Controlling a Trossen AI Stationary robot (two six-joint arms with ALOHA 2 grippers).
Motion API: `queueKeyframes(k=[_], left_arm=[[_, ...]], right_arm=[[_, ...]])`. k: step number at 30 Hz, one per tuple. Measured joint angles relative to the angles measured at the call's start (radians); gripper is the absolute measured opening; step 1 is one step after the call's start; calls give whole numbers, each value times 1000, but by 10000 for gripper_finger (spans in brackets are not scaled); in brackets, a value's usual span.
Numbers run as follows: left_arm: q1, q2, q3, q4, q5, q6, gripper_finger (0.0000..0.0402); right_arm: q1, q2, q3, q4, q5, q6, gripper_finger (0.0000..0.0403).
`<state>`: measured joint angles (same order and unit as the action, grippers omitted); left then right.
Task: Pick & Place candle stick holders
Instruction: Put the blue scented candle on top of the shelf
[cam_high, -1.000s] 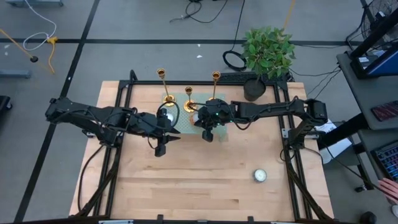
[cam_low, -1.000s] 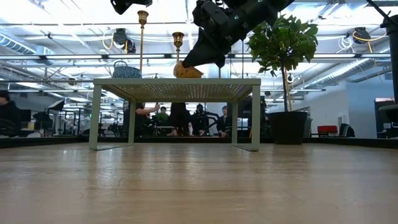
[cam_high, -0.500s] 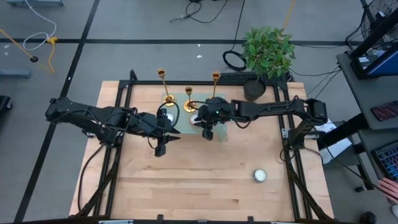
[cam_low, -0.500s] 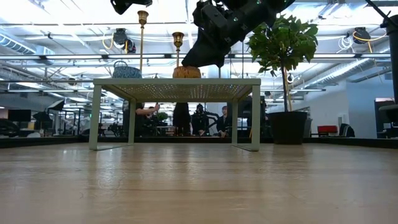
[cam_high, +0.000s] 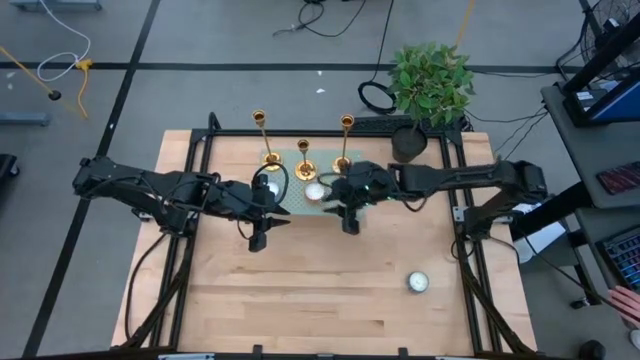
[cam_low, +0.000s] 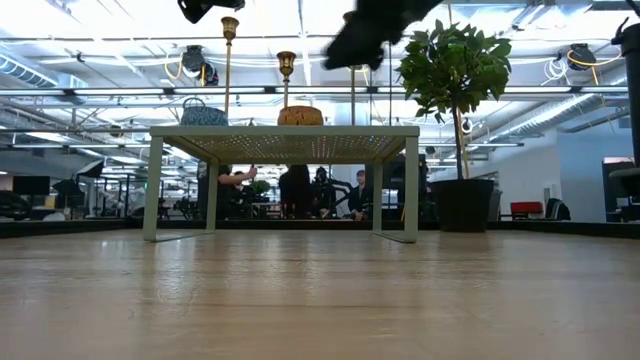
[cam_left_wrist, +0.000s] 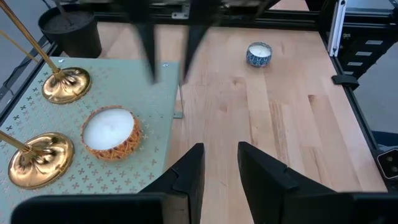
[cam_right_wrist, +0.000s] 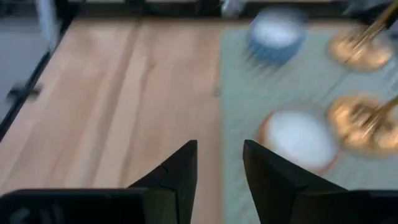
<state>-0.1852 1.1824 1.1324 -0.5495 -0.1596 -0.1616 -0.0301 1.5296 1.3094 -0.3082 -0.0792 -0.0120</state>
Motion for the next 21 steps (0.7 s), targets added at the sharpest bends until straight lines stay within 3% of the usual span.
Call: queueKeyframes(k=[11,15,21], left_arm=[[0,0,0,1,0,-1,104],[0,0,0,1,0,-2,104],[0,0,0,3,0,-4,104]], right_arm=[[257,-41,-1,-361,3,290,125],[369,-41,-22,-440,53,511,125],[525,-52,-96,-496,25,851,125]])
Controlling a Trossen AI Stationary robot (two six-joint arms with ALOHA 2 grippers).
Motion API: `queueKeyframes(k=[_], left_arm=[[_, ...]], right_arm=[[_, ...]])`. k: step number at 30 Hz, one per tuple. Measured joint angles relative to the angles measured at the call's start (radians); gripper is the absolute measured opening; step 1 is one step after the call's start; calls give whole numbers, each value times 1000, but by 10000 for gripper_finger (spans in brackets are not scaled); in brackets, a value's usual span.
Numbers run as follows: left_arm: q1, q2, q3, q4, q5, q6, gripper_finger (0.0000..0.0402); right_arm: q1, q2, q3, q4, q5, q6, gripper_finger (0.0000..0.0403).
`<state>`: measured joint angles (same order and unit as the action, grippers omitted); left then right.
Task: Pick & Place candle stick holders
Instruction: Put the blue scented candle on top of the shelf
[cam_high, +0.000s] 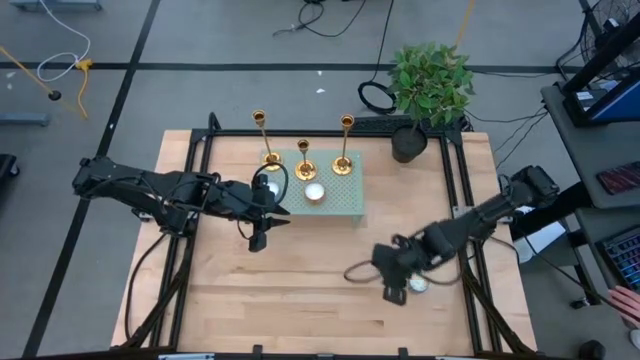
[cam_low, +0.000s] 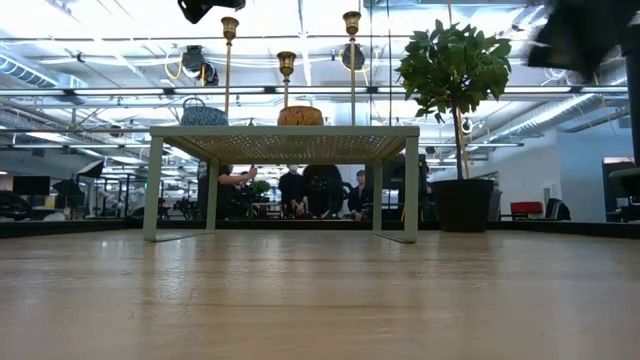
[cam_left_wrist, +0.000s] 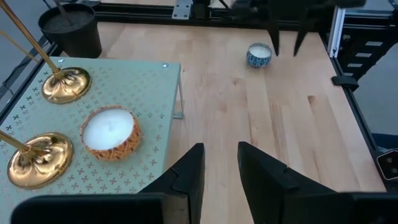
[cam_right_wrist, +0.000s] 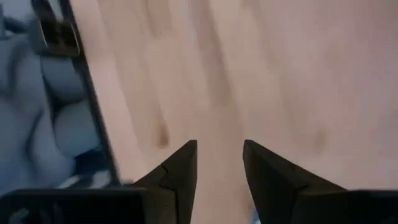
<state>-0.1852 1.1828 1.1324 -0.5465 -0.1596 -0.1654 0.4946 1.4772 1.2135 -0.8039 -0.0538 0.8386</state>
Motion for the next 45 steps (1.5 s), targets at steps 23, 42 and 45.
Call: queueKeyframes(k=[23,42,45], left_arm=[[0,0,0,27,-26,-2,104],[0,4,0,26,-24,-31,104],[-1,4,0,26,-24,-39,104]], right_arm=[[174,2,-282,17,-81,485,125],[175,4,-282,81,-25,460,73],[175,14,-282,86,-27,462,67]])
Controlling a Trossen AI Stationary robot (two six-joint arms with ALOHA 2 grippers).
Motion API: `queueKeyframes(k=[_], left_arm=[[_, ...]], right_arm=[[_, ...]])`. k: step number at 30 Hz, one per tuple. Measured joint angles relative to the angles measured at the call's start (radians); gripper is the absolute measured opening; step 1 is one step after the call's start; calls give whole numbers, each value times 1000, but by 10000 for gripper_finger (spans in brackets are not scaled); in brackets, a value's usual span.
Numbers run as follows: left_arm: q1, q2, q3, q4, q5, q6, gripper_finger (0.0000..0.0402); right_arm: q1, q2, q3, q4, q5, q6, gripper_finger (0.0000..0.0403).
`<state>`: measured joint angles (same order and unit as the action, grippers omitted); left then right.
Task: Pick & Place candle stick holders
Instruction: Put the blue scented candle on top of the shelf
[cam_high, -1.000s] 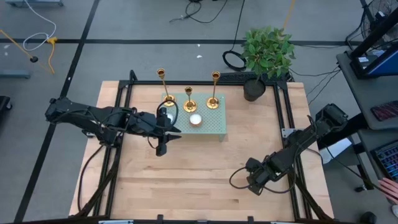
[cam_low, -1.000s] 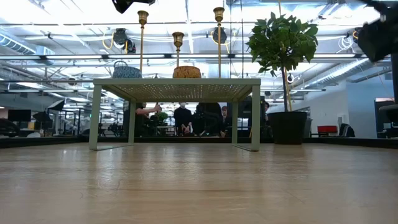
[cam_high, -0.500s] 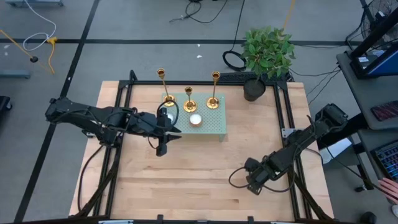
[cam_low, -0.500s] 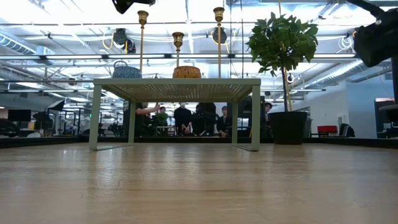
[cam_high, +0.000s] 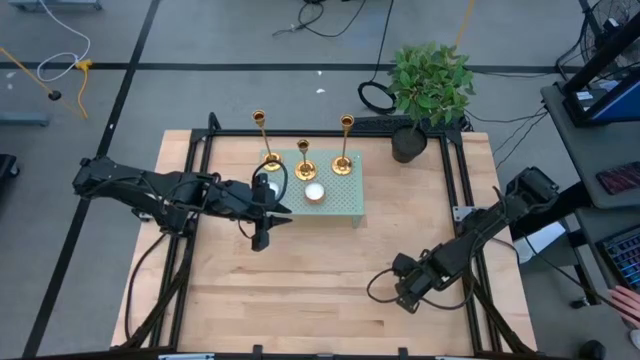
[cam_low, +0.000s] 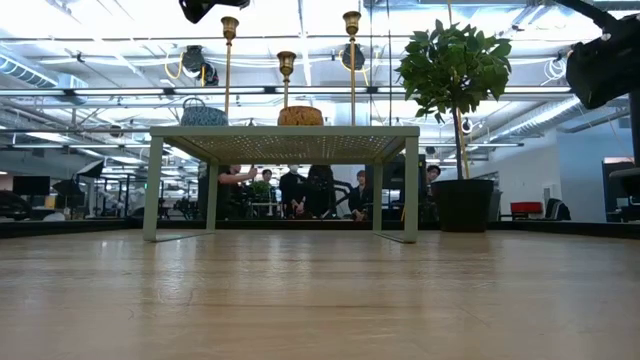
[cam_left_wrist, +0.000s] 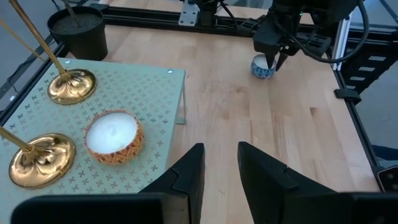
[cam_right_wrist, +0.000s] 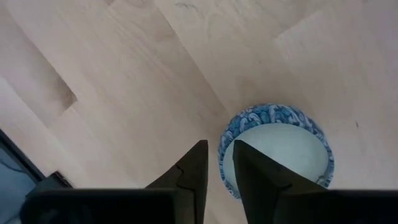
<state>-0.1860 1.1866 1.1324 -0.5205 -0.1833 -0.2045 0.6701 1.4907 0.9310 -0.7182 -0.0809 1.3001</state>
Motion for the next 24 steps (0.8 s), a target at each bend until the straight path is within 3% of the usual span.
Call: queueKeyframes(k=[13,24], left_arm=[[0,0,0,0,1,-6,104],[0,0,0,2,0,-10,104]], right_arm=[[3,8,0,0,1,-27,96],[4,8,-87,166,-1,-34,45]])
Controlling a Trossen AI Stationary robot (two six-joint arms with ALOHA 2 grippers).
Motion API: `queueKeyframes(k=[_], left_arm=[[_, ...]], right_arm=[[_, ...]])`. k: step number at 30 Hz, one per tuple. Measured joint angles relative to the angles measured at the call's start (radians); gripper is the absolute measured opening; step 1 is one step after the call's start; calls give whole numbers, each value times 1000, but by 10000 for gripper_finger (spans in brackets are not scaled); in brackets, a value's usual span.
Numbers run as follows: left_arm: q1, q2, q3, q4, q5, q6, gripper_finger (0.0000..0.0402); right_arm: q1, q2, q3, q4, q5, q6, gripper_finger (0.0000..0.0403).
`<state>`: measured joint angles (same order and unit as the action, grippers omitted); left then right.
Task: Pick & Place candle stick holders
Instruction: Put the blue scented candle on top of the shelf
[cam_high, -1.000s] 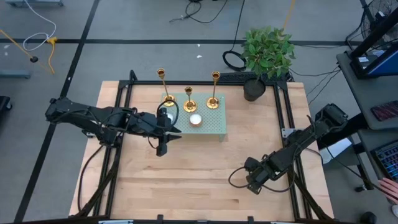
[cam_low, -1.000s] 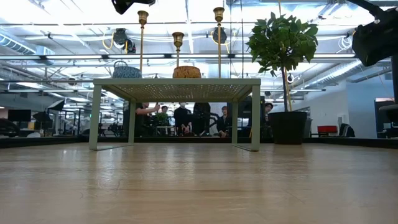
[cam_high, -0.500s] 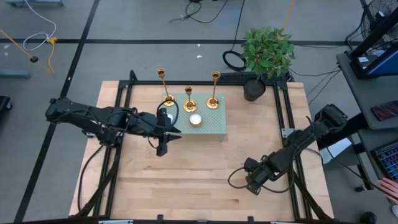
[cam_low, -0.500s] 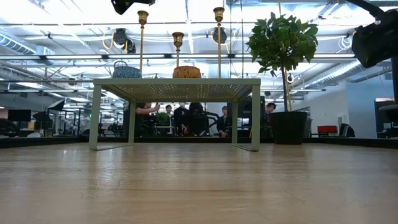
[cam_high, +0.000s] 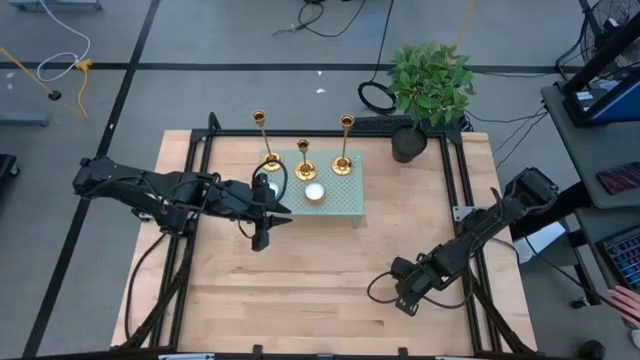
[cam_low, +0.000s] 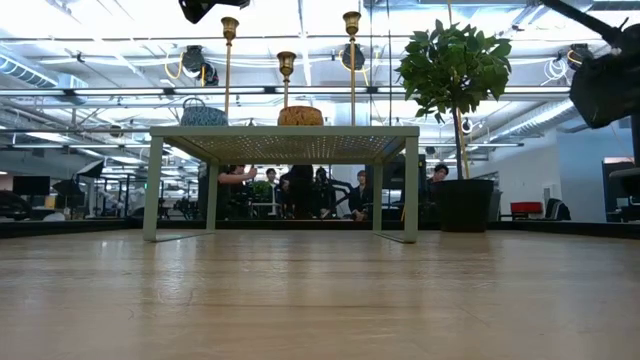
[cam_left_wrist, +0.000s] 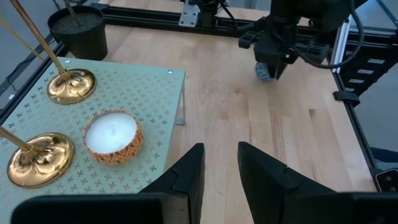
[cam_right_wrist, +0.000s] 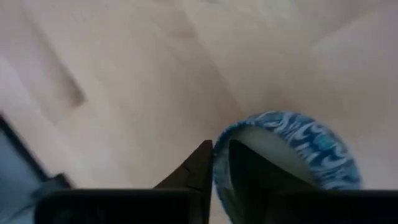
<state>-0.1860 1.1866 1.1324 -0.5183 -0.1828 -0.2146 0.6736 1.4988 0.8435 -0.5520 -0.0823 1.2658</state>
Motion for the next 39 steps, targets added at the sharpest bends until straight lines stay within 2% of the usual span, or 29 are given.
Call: queueKeyframes(k=[4,18,24,34,39], left_arm=[[0,0,0,1,0,-1,104],[0,0,0,0,-1,4,104],[0,0,0,0,-1,3,104],[0,0,0,0,-1,-2,104],[0,0,0,0,-1,-3,104]], right_arm=[[-7,-1,-12,-9,2,-14,8],[-32,-38,-14,-1,-82,-90,1],[-32,-89,-14,-9,-70,-142,26],[-25,-90,-14,3,-19,-236,100],[18,-87,-14,2,44,-302,113]])
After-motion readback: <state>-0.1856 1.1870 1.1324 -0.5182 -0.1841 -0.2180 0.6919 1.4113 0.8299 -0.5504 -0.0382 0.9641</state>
